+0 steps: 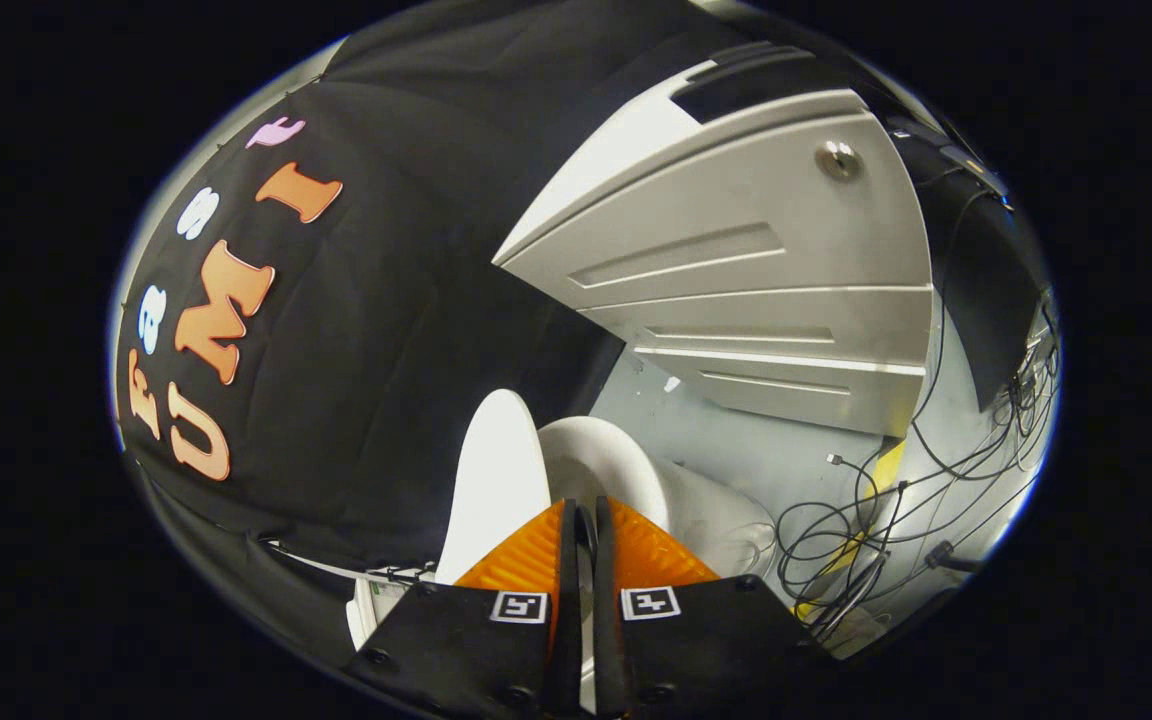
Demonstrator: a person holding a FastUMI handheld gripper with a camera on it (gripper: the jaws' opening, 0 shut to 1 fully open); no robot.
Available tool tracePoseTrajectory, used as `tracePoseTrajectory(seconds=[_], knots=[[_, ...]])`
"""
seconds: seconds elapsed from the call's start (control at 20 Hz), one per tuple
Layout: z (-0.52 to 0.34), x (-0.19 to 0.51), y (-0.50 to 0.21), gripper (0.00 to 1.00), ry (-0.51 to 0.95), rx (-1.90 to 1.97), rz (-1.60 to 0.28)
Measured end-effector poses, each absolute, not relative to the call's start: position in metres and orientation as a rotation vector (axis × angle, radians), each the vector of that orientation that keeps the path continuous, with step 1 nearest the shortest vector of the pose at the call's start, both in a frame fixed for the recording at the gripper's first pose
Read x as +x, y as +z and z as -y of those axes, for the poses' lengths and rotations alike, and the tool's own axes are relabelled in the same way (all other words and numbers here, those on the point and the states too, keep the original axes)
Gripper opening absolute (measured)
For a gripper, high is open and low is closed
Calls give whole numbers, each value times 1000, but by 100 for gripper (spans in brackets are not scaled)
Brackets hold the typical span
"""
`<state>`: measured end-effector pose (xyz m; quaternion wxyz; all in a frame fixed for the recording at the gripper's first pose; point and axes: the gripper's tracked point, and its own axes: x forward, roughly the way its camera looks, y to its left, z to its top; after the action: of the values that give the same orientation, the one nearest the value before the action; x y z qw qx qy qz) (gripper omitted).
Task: Open the toilet lid.
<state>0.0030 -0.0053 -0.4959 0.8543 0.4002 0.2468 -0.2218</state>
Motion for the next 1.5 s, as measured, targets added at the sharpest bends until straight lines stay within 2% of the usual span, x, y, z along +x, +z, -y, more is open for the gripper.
tracePoseTrajectory(seconds=[0.6, 1.5], knots=[[-77, 28, -389, 11, -360, 575, -449], [-216, 34, -303, 10, -194, 331, -397]])
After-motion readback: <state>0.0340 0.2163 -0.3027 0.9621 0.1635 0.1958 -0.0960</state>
